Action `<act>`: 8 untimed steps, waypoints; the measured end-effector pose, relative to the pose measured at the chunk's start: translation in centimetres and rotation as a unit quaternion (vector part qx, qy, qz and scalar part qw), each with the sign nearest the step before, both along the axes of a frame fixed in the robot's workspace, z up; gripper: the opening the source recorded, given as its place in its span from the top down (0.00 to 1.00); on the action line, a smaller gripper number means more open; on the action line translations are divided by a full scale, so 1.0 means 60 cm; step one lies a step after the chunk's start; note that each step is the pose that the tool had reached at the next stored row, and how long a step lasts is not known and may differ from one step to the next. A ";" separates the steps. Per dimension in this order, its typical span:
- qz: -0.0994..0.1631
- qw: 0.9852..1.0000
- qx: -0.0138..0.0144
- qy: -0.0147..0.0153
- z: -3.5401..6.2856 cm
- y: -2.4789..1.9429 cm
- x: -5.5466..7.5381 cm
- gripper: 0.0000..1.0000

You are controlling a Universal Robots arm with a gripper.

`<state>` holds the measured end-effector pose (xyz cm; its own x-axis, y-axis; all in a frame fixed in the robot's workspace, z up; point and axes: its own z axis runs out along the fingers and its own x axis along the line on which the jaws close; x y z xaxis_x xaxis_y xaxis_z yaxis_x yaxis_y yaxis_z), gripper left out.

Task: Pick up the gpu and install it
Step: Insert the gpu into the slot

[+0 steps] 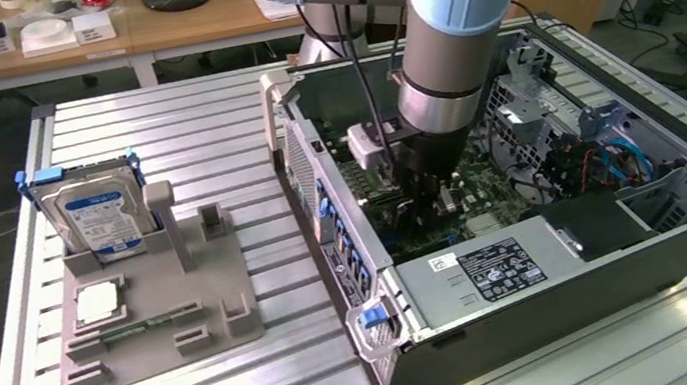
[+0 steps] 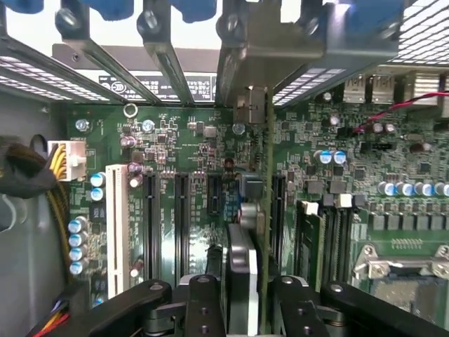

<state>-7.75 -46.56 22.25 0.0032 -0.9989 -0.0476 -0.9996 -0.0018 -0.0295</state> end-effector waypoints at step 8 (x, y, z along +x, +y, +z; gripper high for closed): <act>0.000 1.000 0.000 -0.013 0.034 0.0000 -0.002 0.66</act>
